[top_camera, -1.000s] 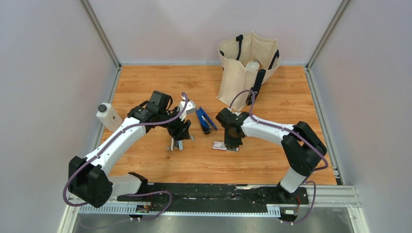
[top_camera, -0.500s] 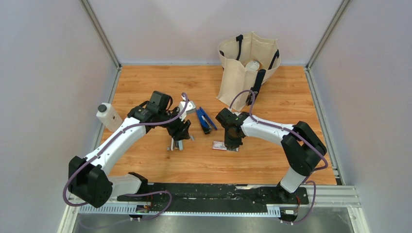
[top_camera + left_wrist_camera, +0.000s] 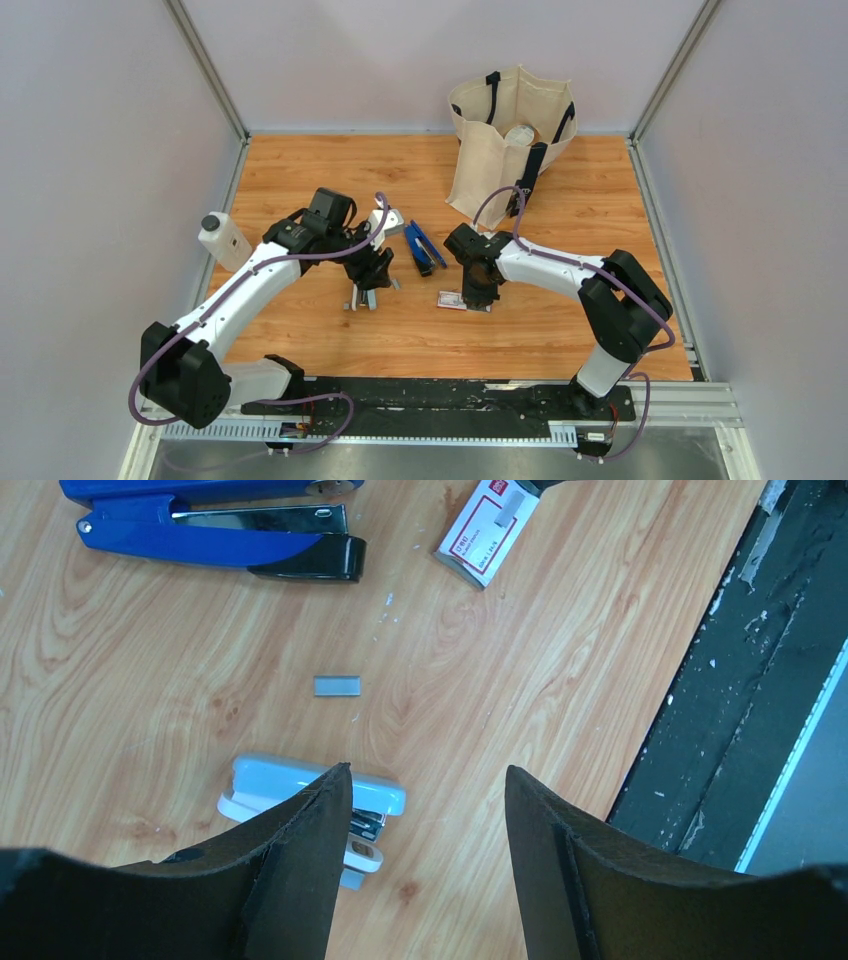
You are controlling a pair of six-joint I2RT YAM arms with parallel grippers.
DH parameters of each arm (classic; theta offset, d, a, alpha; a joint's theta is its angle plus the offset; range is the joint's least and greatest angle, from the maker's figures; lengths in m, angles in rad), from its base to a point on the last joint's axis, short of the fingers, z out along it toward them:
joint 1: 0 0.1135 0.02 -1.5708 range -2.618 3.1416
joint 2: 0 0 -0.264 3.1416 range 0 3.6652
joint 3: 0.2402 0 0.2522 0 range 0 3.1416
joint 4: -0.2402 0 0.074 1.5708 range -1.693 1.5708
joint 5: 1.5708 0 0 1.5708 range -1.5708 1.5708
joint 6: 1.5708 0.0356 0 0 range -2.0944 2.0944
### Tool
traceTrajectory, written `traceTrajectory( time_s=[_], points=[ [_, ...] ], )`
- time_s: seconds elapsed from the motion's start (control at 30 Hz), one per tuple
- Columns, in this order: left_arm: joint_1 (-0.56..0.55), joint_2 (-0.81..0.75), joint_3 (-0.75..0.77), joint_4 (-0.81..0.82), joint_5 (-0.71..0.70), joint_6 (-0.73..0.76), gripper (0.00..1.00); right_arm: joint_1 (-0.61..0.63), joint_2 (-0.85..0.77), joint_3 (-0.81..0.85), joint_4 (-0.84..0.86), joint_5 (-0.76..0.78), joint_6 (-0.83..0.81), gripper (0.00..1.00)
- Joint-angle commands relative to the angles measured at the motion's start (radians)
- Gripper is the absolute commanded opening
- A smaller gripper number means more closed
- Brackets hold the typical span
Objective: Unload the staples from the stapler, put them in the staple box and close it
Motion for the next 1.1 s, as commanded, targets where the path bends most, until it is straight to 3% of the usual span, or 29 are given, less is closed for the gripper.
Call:
traceTrajectory(
  time_s=[0.0, 0.57, 1.07],
  points=[
    [-0.008, -0.032, -0.008, 0.004, 0.004, 0.032, 0.66, 0.013, -0.029, -0.003, -0.01, 0.013, 0.029, 0.2],
    [-0.015, -0.034, -0.014, 0.01, 0.006, 0.036, 0.65, 0.016, -0.054, -0.004, -0.046, 0.001, 0.043, 0.21],
    [-0.016, -0.049, -0.028, 0.014, 0.001, 0.045, 0.65, 0.015, 0.02, 0.056, -0.054, -0.015, 0.021, 0.24]
  ],
)
